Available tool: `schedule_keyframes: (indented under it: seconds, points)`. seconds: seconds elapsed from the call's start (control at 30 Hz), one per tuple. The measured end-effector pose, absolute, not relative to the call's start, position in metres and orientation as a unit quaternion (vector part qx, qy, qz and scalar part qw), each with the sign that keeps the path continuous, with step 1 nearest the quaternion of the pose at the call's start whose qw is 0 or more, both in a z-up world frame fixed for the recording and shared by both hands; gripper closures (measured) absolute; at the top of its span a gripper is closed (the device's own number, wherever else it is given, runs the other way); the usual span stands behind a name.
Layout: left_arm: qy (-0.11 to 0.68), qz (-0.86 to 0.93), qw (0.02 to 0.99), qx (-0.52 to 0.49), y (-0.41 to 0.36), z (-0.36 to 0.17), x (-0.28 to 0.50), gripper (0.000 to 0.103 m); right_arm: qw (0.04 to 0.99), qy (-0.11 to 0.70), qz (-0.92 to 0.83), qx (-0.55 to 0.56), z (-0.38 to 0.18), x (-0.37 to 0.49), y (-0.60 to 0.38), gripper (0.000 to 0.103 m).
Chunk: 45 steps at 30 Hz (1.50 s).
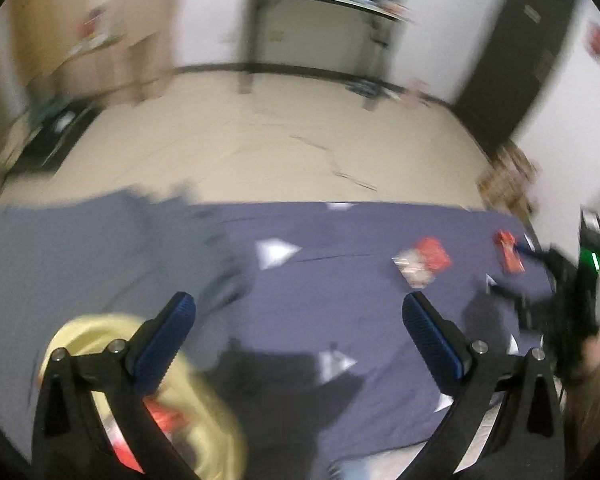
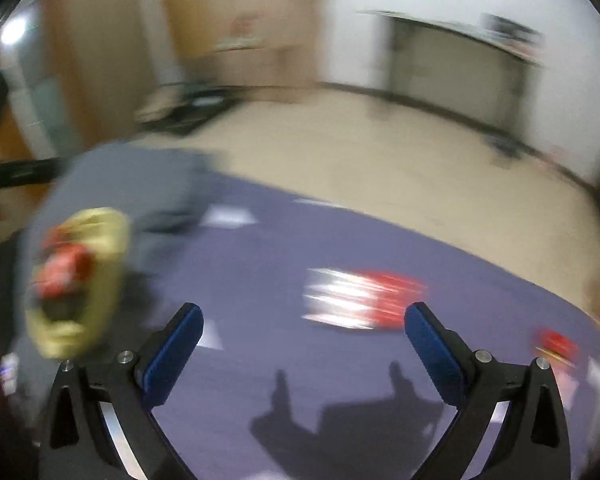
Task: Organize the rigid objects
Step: 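Grasp the red-silver box with the left tool while the right tool grasps the red Diamond box, then carry both boxes over the yellow tray and open both tools to drop them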
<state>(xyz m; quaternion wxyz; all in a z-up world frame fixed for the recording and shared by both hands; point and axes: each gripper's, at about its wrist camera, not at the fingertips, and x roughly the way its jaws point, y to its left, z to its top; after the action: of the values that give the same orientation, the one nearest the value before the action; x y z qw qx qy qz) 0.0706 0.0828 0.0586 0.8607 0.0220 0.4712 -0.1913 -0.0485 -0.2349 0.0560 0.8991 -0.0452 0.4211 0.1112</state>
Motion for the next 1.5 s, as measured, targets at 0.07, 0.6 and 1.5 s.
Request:
schedule_keyframes:
  seconds: [0.07,0.6,1.5]
  points:
    - [0.477,-0.229,0.847,0.059,0.029,0.046,0.076,0.0,0.904,0.425,0.031,-0.039,0.046,-0.053,-0.301,0.0]
    - [0.544,-0.316,0.736,0.249,-0.153,-0.097,0.132,0.002,0.868,0.488,-0.074,0.064,-0.049,-0.013,-0.452,0.0]
    - [0.472,0.002,0.882,-0.019,0.298,0.075,-0.023,0.045,0.849,0.418,0.319,-0.056,0.058,-0.05,-0.044,0.048]
